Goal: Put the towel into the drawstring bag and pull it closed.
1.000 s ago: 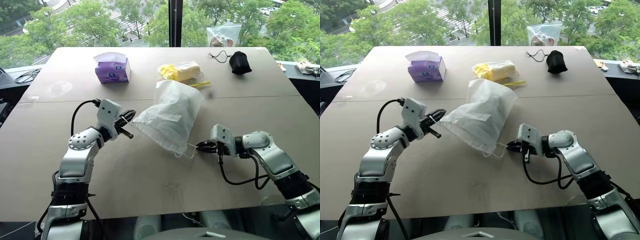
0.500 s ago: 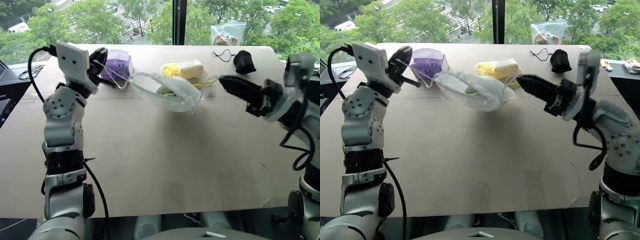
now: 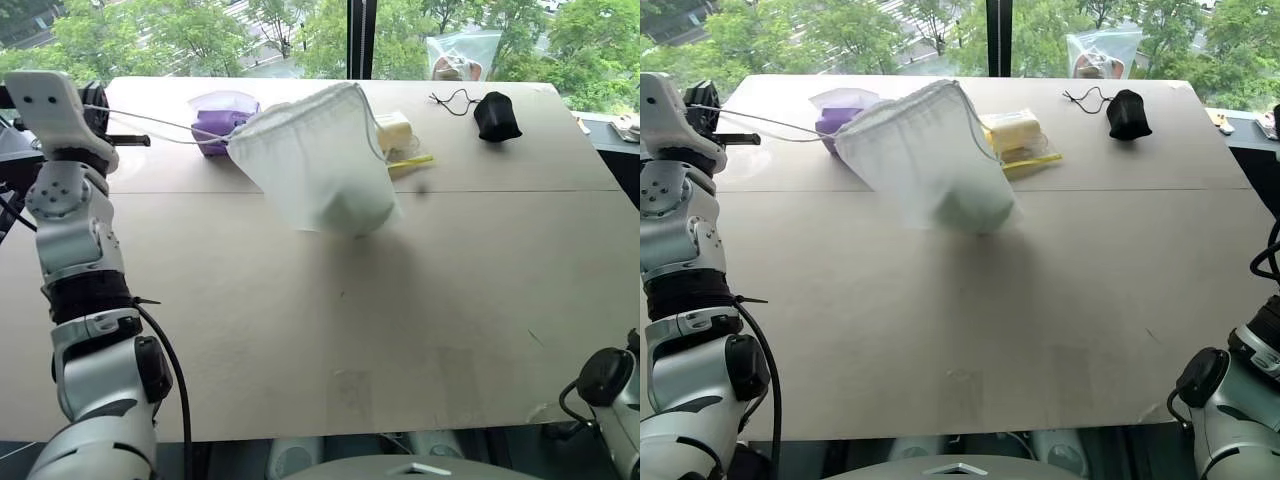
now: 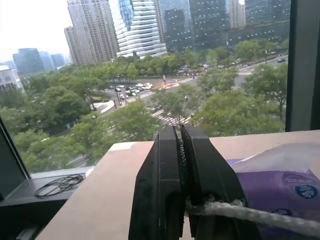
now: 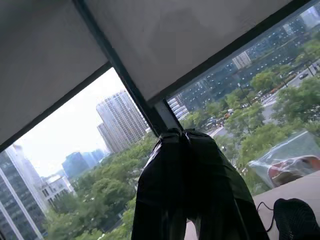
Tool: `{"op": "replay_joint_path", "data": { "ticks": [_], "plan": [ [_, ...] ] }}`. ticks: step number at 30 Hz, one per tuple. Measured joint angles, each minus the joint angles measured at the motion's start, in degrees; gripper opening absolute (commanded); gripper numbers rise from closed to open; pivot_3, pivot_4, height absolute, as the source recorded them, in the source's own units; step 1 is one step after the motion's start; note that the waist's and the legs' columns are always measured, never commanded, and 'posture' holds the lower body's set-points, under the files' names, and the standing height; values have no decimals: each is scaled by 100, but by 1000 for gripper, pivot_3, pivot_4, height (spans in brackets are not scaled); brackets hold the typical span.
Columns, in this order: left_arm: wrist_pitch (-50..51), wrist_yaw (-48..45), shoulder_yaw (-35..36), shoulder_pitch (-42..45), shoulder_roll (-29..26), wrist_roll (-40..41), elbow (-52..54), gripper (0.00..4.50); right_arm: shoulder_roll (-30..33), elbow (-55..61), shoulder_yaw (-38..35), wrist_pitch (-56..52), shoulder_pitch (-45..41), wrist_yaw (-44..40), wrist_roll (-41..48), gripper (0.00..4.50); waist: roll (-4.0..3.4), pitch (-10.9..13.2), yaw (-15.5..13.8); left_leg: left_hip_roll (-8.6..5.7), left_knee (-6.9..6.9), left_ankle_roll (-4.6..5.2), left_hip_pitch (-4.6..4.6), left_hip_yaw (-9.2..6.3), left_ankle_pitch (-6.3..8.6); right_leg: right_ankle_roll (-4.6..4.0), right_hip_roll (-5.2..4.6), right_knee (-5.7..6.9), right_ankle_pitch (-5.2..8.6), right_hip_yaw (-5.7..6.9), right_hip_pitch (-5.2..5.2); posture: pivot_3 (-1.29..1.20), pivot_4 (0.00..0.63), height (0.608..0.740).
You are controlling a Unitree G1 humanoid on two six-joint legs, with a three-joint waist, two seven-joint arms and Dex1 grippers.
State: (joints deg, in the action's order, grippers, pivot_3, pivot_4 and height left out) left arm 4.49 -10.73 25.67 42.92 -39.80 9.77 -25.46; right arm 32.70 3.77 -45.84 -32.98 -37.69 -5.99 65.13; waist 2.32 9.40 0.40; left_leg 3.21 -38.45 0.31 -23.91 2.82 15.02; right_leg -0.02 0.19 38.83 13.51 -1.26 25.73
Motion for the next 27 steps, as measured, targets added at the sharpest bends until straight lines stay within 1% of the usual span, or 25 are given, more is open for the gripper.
{"op": "replay_joint_path", "data": {
  "ticks": [3, 5, 7, 8, 9, 10, 11, 14, 17, 19, 22, 25, 27],
  "plan": [
    [24, 67, 6, 47, -9, 5, 0, 0, 112, -142, 6, 73, 6, -21, -44, 90, 0, 0, 14, -4, -2, 4, 10, 4, 1, 2, -5, 4, -2, -1, -8, 0, 150, 740],
    [64, -7, -129, 197, 31, 53, 22, 0, 168, -116, 207, 10, 72, -186, -61, 90, 0, 0, 22, -6, -6, 6, 11, 5, 0, 5, -1, 8, -3, -3, -9, 0, 150, 740],
    [143, -184, -242, 256, 87, 138, 233, 0, 393, 147, 763, -200, 328, -589, -196, 90, -2, -2, 33, -6, -7, 8, 19, 6, -2, 5, 2, 13, -3, -3, -16, 0, 150, 740],
    [257, -315, -370, 312, 202, 211, 447, 0, 666, 533, 1363, -350, 639, -1033, -436, 90, -5, -3, 32, -6, -7, 8, 16, 6, -2, 5, 4, 11, -3, -3, -16, 0, 150, 740],
    [319, -385, -437, 313, 264, 257, 584, 0, 884, 780, 1788, -434, 814, -1321, -605, 337, -8, -5, 36, -6, -7, 8, 18, 5, -2, 5, 6, 14, -3, -4, -16, 0, 150, 740],
    [456, -480, -595, 307, 386, 331, 889, 0, 1255, 1329, 2632, -548, 1160, -1949, -931, 642, -8, -7, 45, -3, -6, 7, 15, -1, -2, 5, 14, 9, -3, -2, -16, 0, 150, 740],
    [535, -543, -693, 302, 456, 369, 1038, 0, 1312, 1619, 3115, -599, 1327, -2290, -1062, 915, -3, -9, 50, -1, -7, 7, 13, -5, -2, 5, 21, 6, -3, -1, -16, 0, 150, 740],
    [842, -665, -887, 157, 594, 482, 1506, 0, 1306, 2149, 4194, -709, 1761, -2988, -1342, 2231, -9, -5, 49, -2, -8, 6, 9, -8, -2, 5, 23, 6, -2, -10, -10, 0, 150, 740],
    [1210, -790, -931, 110, 608, 652, 1839, 0, 1504, 2500, 5008, -593, 2035, -3458, -2069, 3631, -7, -3, 34, -5, -16, 6, 7, -9, -2, 6, 24, 4, -2, -6, -12, 0, 150, 740],
    [1389, -887, -939, 116, 597, 757, 2016, 0, 1521, 2683, 5476, -477, 2121, -3743, -2426, 3631, -4, -4, 31, -5, -27, 7, 9, -13, -2, 7, 30, 8, -1, -1, -17, 0, 150, 740],
    [1684, -1238, -1068, 234, 526, 923, 2043, 0, 1057, 2639, 5788, -365, 2013, -3851, -2698, 3631, -3, -3, 34, -8, -51, 7, 11, -13, -2, 8, 62, 12, -1, -1, -25, 0, 150, 740],
    [1894, -1672, -1268, 534, 501, 1106, 2049, 0, 680, 2483, 5894, -306, 1800, -3973, -2747, 3631, -3, -2, 32, -5, -68, 7, 16, -13, -2, 9, 67, 16, -2, 8, -37, 0, 150, 740],
    [1999, -1977, -1312, 724, 347, 1177, 1997, 0, 398, 2288, 6076, -263, 1565, -4141, -2862, 3631, -1, -3, 47, -2, -68, 7, 19, -13, -1, 8, 73, 15, -3, 12, -39, 0, 150, 740]
  ]
}}
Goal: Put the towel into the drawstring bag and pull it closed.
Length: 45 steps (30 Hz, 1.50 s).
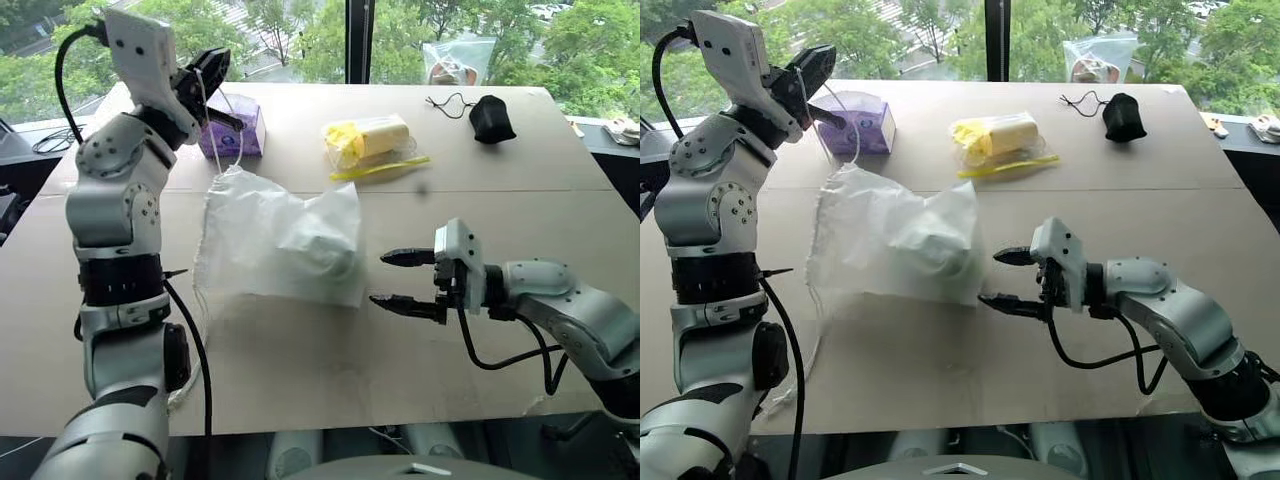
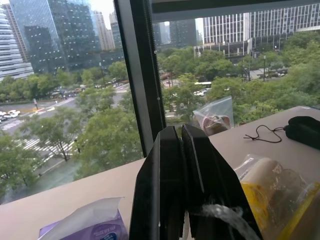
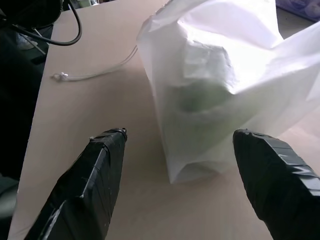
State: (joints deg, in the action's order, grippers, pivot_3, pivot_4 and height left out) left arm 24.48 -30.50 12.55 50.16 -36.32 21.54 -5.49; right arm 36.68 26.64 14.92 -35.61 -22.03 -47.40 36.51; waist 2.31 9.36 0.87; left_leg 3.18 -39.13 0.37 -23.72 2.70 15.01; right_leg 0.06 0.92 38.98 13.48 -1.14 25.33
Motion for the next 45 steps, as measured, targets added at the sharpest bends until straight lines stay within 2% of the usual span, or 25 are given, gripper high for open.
{"op": "replay_joint_path", "data": {
  "ticks": [3, 5, 7, 11, 19, 25, 26, 27, 29, 30, 32, 35, 38, 40, 45],
  "plan": [
    [43, -323, -205, 309, -78, -5, -111, 0, -758, -626, 617, 156, -432, 67, -546, 3631, -4, 3, 20, 2, 0, 0, 2, 0, 0, -3, 8, 6, 0, -2, 2, 0, 150, 740],
    [48, -418, -220, 278, -96, -11, -137, 0, -1150, -1313, 1009, 601, -745, 398, -1344, 3631, -8, 3, 20, 2, 0, -1, 1, 3, -1, -4, 6, 10, -1, -5, 9, 0, 150, 740],
    [116, -425, -197, 57, -108, -12, -142, 0, -1373, -2121, 1090, 1029, -1032, 776, -2064, 3631, -8, 3, 8, 0, 0, -3, -4, 6, -2, -3, -2, 11, -1, -10, 14, 0, 150, 740],
    [295, -370, -167, -248, -165, -14, -138, 0, -1696, -3324, 1029, 1754, -1476, 1350, -2885, 3631, -6, 2, -11, 0, -2, -21, -15, 4, -11, -3, -11, 5, -2, -17, 17, 0, 150, 740],
    [824, -334, 109, -971, -280, 151, 189, 0, -1693, -5752, 459, 3446, -2286, 1661, -3569, 3631, -7, 3, 4, 1, 0, -4, -10, 6, -2, -4, -12, 9, -2, -27, 17, 0, 150, 740],
    [1691, -358, 302, -1823, -307, 658, 1003, 0, -1440, -7189, 131, 4495, -2782, 1466, -3826, 3631, -7, 3, 19, 9, 6, -6, -11, 6, -2, -4, -23, 8, -2, -31, 18, 0, 150, 740],
    [1795, -330, 307, -1918, -297, 718, 1142, 0, -1422, -7205, 8, 4380, -2782, 1183, -3691, 3631, -7, 3, 15, 9, 6, -5, -11, 5, -2, -4, -45, 8, -2, -29, 17, 0, 150, 740],
    [1899, -288, 310, -1986, -264, 786, 1282, 0, -1386, -7089, -124, 4116, -2748, 807, -3433, 3904, -8, 4, 11, 8, 7, -4, -10, 4, -2, -4, -48, 10, -2, -28, 17, 0, 150, 740],
    [2124, -145, 353, -2176, -144, 961, 1672, 0, -1289, -5957, -655, 3088, -2339, 92, -2461, 4373, -10, 5, -9, 9, 8, -4, -12, -3, -1, -4, -56, 14, -3, -18, 16, 0, 150, 740],
    [2148, -134, 367, -2205, -136, 980, 1699, 0, -1280, -5836, -698, 2986, -2303, 28, -2357, 4448, -10, 5, -11, 9, 8, -3, -11, -4, -1, -4, -58, 16, -3, -17, 16, 0, 150, 740],
    [2300, -25, 432, -2350, -57, 1099, 1884, 0, -1120, -4509, -964, 2048, -1762, -170, -1641, 4448, -10, 4, -21, 9, 12, -2, -8, -12, 0, -3, -63, 15, -2, -7, 12, 0, 150, 740],
    [2583, 12, 627, -2853, -113, 1244, 1977, 0, -746, -2348, -1003, 233, -438, -211, -660, 4448, -12, 0, -19, 8, 19, -1, -4, -13, 1, -3, -65, 14, -2, -1, 10, 0, 150, 740],
    [2595, -168, 562, -3193, -336, 1199, 1995, 0, -622, -1749, -705, -357, 100, -167, -541, 4448, -13, 2, 24, 2, 19, 1, 6, -1, 1, -3, -58, 17, -1, -14, 11, 0, 150, 740],
    [2549, -620, 232, -3804, -1067, 968, 1964, 0, -899, -1412, -324, -481, 318, 66, -687, 4448, -14, 2, 129, 2, 23, 0, 39, 5, 1, -2, -42, 20, 1, -23, -7, 0, 150, 740],
    [2478, -1336, -579, -4160, -1467, 793, 2059, 0, -1081, -1419, 107, -446, 108, 290, -1136, 4448, -23, 8, 81, -1, 21, 0, 71, 9, 0, 14, -19, 37, 13, -28, -31, 0, 150, 740]
  ]
}}
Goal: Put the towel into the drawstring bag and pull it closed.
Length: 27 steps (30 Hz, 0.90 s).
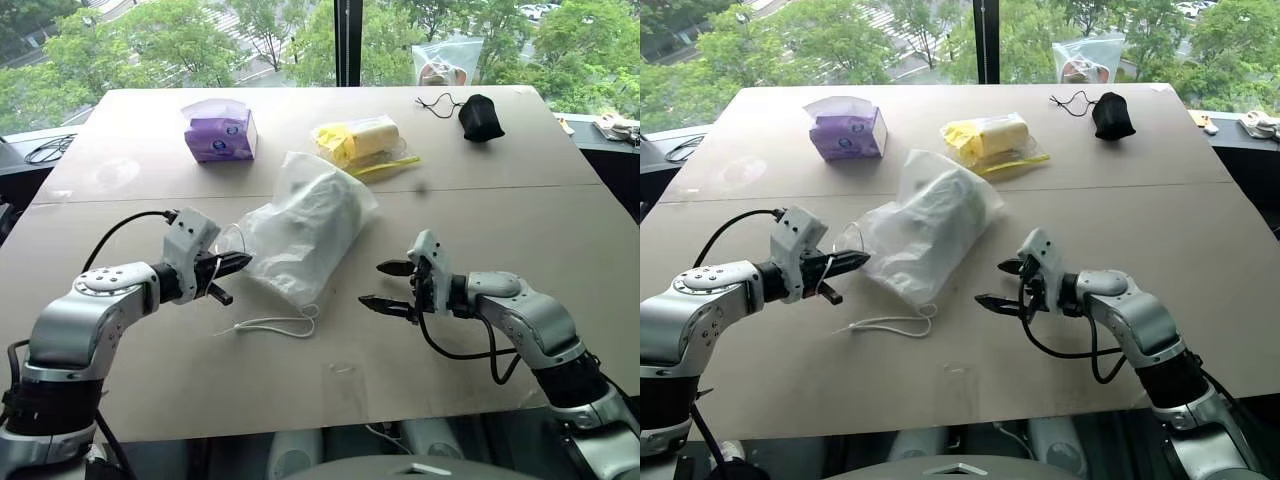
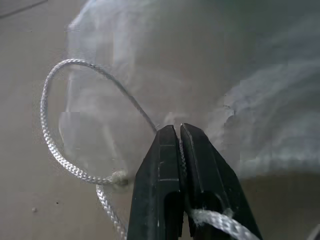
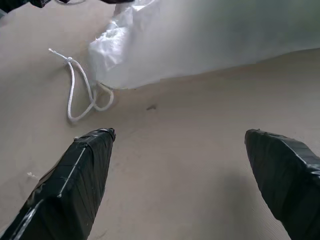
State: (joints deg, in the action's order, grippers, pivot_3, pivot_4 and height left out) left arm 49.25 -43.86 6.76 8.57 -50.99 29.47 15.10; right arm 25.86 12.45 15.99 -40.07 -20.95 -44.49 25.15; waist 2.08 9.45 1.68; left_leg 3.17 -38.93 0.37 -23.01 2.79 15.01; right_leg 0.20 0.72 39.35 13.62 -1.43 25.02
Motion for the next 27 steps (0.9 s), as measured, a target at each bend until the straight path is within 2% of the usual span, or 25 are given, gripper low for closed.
{"op": "replay_joint_path", "data": {
  "ticks": [4, 8, 16, 19, 26, 27],
  "plan": [
    [135, -160, -507, 275, 435, 212, 313, 0, 117, 36, 5, -247, -9, -105, 45, 4448, 3, -2, -118, 0, 0, 1, 1, -2, 1, -13, -2, -15, -7, -3, -13, 0, 150, 740],
    [383, 42, -483, 806, 1029, 496, 345, 0, 140, 252, -222, -901, 186, -131, 518, 4448, 4, -2, -109, 0, 0, 1, 0, -6, 1, -18, 14, -25, -10, -5, -17, 0, 150, 740],
    [541, 182, -334, 1151, 1171, 672, 231, 0, -97, 296, -483, -1546, 198, 3, 911, 4448, 4, -2, -53, 1, 7, 1, 10, -3, 1, -15, 27, -25, -9, -15, -18, 0, 150, 740],
    [517, 319, -107, 1308, 1365, 762, 191, 0, -452, -35, -204, -1513, 52, -128, 906, 4448, 12, -7, -57, 1, 8, 1, 15, -1, 1, -13, 24, -36, -9, -14, -27, 0, 150, 740],
    [543, 658, 378, 1497, 1543, 1047, 206, 0, -831, -648, 122, -1089, -125, -652, 800, 4448, 16, -14, 52, 5, 19, 1, 29, -4, 1, -16, 28, -35, -10, -16, -32, 0, 150, 740],
    [575, 728, 411, 1525, 1572, 1122, 206, 0, -897, -748, 147, -1067, -171, -739, 792, 3855, 16, -15, 73, 7, 20, 1, 29, -4, 1, -16, 28, -35, -10, -17, -32, 0, 150, 740]
  ]
}}
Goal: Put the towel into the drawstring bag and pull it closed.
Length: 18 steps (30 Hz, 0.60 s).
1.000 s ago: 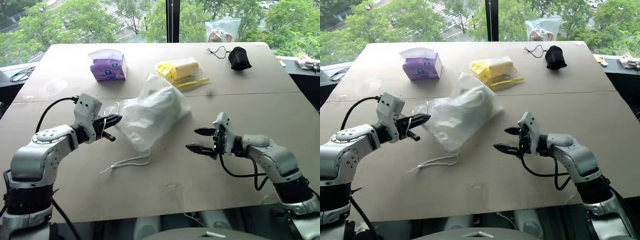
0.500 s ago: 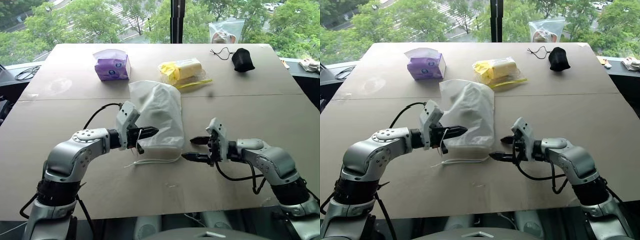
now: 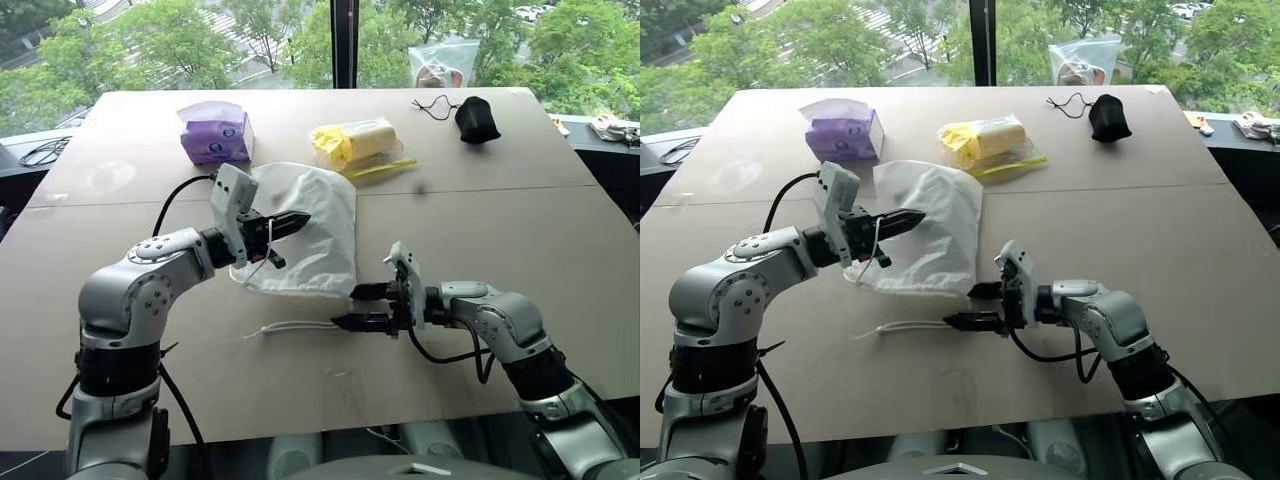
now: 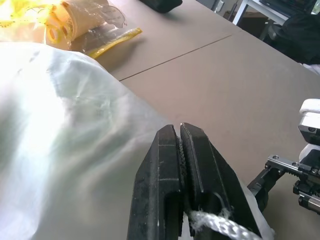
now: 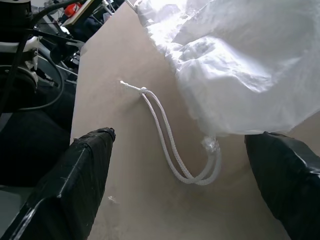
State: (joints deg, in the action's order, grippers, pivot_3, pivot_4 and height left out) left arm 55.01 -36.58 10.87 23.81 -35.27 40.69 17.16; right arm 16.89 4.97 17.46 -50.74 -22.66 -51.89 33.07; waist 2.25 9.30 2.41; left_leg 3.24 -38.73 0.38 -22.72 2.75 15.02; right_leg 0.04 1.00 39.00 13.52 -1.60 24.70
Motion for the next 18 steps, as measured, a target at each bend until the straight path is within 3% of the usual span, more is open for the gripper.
{"op": "replay_joint_path", "data": {
  "ticks": [1, 8, 10, 18],
  "plan": [
    [23, 31, 1, 33, 9, 12, 10, 0, -23, -66, 20, 4, -25, -32, -10, 3638, 0, 0, 3, 0, 1, 0, 0, -1, 0, 0, 0, 0, 0, 0, 0, 0, 150, 740],
    [86, 204, 53, 121, 6, 165, 34, 0, -316, -312, 412, 136, -97, -355, -115, 451, 8, -5, 2, -1, 15, -1, 4, -1, 0, -2, -2, -6, -1, 2, 1, 0, 150, 740],
    [81, 238, 64, 146, 6, 168, 31, 0, -338, -293, 413, 180, -96, -407, -115, 57, 11, -7, 3, -1, 15, -1, 11, 1, 0, -1, -2, -4, -1, 0, -2, 0, 150, 740],
    [-116, 319, 254, 180, -31, 134, -47, 0, -280, -230, 111, 381, 53, -379, -18, 57, 7, -3, -24, -4, 15, -2, 17, -2, -1, 6, -6, -2, 3, 2, -12, 0, 150, 740]
  ]
}}
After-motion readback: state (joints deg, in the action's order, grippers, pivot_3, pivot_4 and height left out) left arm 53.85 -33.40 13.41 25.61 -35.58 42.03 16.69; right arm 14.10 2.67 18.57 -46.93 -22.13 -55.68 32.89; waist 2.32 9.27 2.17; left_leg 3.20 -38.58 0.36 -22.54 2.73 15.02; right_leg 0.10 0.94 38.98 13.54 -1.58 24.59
